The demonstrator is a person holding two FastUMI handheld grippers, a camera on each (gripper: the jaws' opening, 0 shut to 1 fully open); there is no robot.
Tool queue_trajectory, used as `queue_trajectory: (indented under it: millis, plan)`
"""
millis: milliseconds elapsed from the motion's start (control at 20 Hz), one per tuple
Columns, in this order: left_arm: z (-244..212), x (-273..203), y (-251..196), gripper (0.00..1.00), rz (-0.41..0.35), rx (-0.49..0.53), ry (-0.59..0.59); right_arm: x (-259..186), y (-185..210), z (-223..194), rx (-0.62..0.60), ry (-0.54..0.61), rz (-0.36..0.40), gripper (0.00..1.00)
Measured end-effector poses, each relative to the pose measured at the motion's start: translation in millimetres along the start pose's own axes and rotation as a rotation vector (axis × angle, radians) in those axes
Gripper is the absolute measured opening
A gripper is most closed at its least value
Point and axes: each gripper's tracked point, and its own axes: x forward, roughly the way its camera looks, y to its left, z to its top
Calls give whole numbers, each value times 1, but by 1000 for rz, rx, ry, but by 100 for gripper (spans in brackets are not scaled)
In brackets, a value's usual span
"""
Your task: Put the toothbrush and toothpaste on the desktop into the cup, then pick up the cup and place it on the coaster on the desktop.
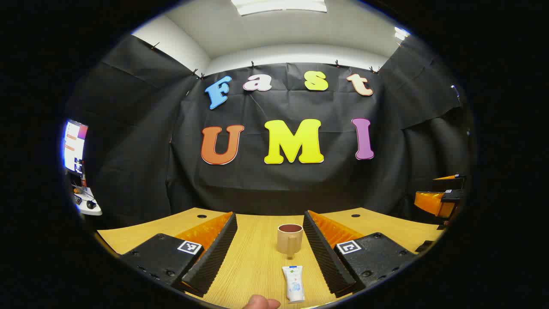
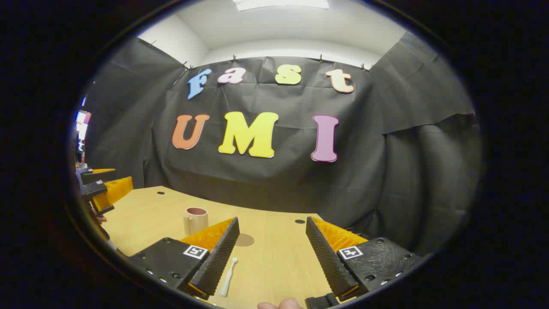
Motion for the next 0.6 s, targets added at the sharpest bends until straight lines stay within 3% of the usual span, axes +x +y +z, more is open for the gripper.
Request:
queue_trajectory:
  millis: [200, 600]
  plan:
    - [7, -4, -12, 98, -13, 11, -14, 0, 7, -16, 37, 48, 33, 98]
    - [-8, 0, -16, 98, -2, -8, 17, 1, 9, -26, 32, 79, 25, 95]
